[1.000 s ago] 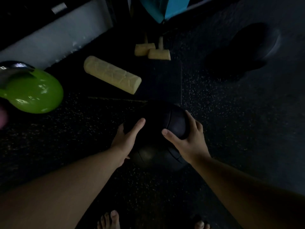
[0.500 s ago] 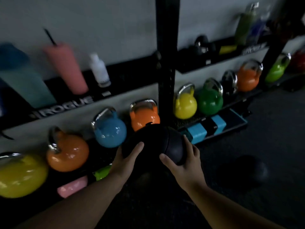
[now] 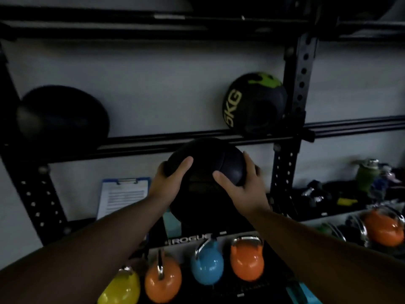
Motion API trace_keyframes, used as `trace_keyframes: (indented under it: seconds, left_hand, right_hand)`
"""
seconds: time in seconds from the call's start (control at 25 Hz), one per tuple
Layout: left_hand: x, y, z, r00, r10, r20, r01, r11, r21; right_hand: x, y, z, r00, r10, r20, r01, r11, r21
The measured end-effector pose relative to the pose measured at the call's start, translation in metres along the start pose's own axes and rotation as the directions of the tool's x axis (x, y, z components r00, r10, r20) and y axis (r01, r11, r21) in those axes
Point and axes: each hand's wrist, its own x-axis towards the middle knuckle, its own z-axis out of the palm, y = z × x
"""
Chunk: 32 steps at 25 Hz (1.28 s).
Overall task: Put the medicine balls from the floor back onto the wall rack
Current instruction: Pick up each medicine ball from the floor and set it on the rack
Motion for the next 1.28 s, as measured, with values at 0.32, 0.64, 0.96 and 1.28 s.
trace_keyframes:
  seconds: [0.32,0.64,0.96,1.28]
  left_hand:
    - [0.089,0.122,-0.108,0.980,0.187,-0.061,-0.187,0.982,0.014]
    - [0.210,0.099,-0.158,0.952,0.274,-0.133,-0.190,0.876,0.444]
    - [0.293,0.055,-0.135,0.700,0.678,-0.223,-0.400,0.632,0.664]
    - [0.238,0.043,-0.142,0.764,0.633,-0.125,-0.372,0.590,0.717]
  right_hand:
    - [0.093,-0.148,0.078,0.975,-0.218,-0.040,0.220,0.975,0.033]
    - [0.216,-0.151,0.201,0.935,-0.348,0.076,0.354,0.931,-0.087]
    - [0.318,-0.134,0.280,0.806,-0.592,0.019,0.579,0.780,-0.236]
    - [0.274,-0.116,0.256,0.765,-0.620,0.175,0.643,0.717,-0.269]
